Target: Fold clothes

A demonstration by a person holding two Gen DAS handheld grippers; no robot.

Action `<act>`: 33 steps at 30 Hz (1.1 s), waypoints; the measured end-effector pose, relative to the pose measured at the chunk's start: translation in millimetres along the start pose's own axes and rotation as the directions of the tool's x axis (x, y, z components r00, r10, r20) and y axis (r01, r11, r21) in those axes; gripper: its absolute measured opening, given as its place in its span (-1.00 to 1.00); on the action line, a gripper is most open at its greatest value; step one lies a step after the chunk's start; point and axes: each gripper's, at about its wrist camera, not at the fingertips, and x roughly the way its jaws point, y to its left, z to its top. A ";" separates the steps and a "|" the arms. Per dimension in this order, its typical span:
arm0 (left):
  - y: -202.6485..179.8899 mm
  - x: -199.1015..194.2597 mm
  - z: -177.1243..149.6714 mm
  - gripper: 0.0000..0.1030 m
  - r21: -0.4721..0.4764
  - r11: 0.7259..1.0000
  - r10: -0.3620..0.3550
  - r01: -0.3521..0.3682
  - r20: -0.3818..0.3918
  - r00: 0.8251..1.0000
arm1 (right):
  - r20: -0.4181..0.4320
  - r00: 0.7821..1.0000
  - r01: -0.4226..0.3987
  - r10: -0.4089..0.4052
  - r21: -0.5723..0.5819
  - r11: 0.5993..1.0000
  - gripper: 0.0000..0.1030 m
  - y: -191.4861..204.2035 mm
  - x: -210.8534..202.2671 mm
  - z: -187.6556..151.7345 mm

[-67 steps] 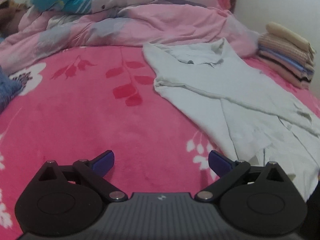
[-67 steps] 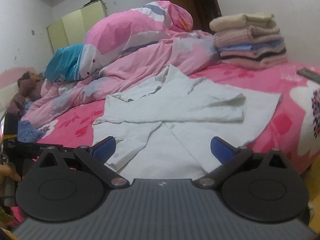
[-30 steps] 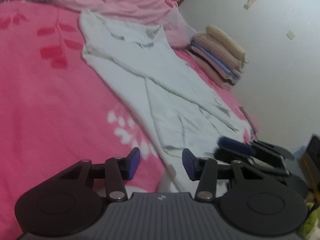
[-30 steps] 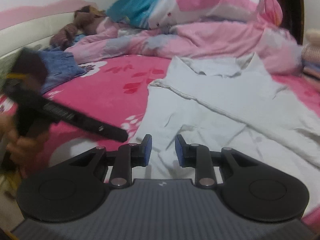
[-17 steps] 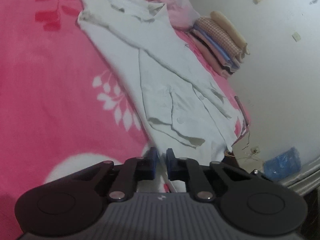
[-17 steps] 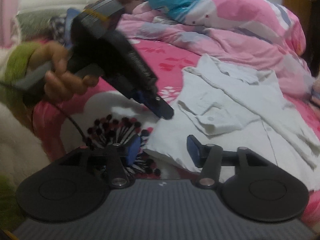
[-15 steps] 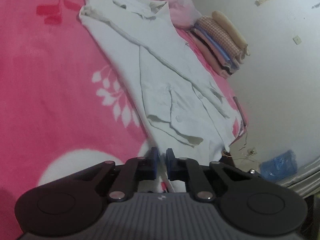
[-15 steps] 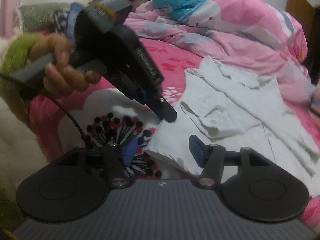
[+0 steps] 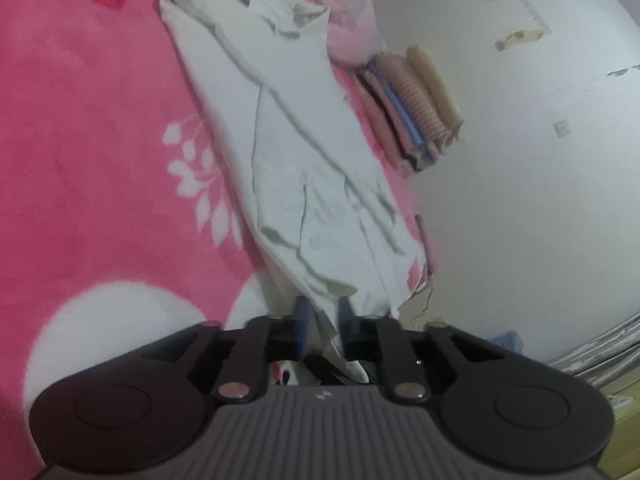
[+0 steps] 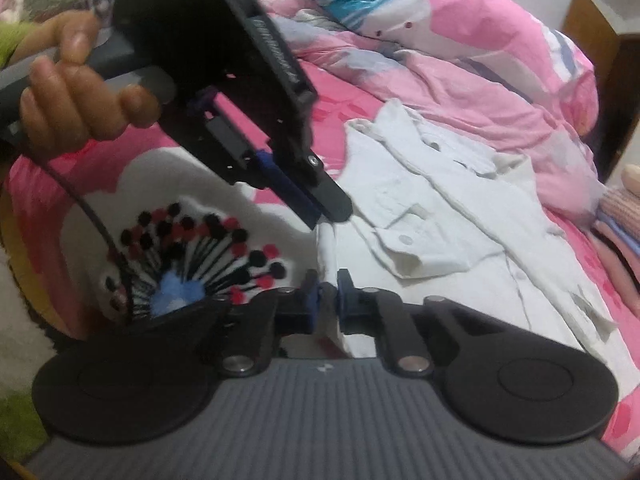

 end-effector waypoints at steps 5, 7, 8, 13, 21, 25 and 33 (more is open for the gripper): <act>11.0 0.8 12.0 0.05 -0.074 0.997 0.010 -0.008 0.023 1.000 | 0.025 1.000 0.008 -0.010 0.056 0.998 -0.94 -9.6 -6.7 0.2; 18.8 3.0 17.6 0.05 -0.123 0.992 -0.005 0.008 0.031 1.000 | 0.036 0.999 0.012 -0.014 0.063 0.998 -0.94 -12.0 -7.9 1.5; 20.0 4.5 20.0 0.05 -0.128 0.992 -0.005 0.010 0.034 0.999 | 0.039 0.999 0.012 -0.015 0.066 0.998 -0.94 -13.4 -7.8 2.4; 21.3 12.9 30.4 0.08 -0.146 0.989 -0.010 0.017 0.046 0.999 | 0.061 0.998 0.010 -0.015 0.074 0.997 -0.94 -15.9 -10.3 4.5; 19.3 34.5 46.9 0.04 -0.132 0.991 -0.025 0.027 0.024 0.999 | 0.084 0.996 0.011 -0.018 0.078 0.997 -0.94 -16.1 -15.0 5.8; 18.1 48.4 53.6 -0.22 -0.116 0.993 -0.029 0.029 0.003 1.000 | 0.099 0.995 0.013 -0.022 0.086 0.996 -0.94 -17.1 -18.1 6.7; 18.5 71.6 54.6 -0.72 -0.081 0.997 -0.016 0.013 -0.032 0.999 | 0.126 0.992 -0.044 0.020 0.186 0.982 -0.89 -32.7 -19.8 4.1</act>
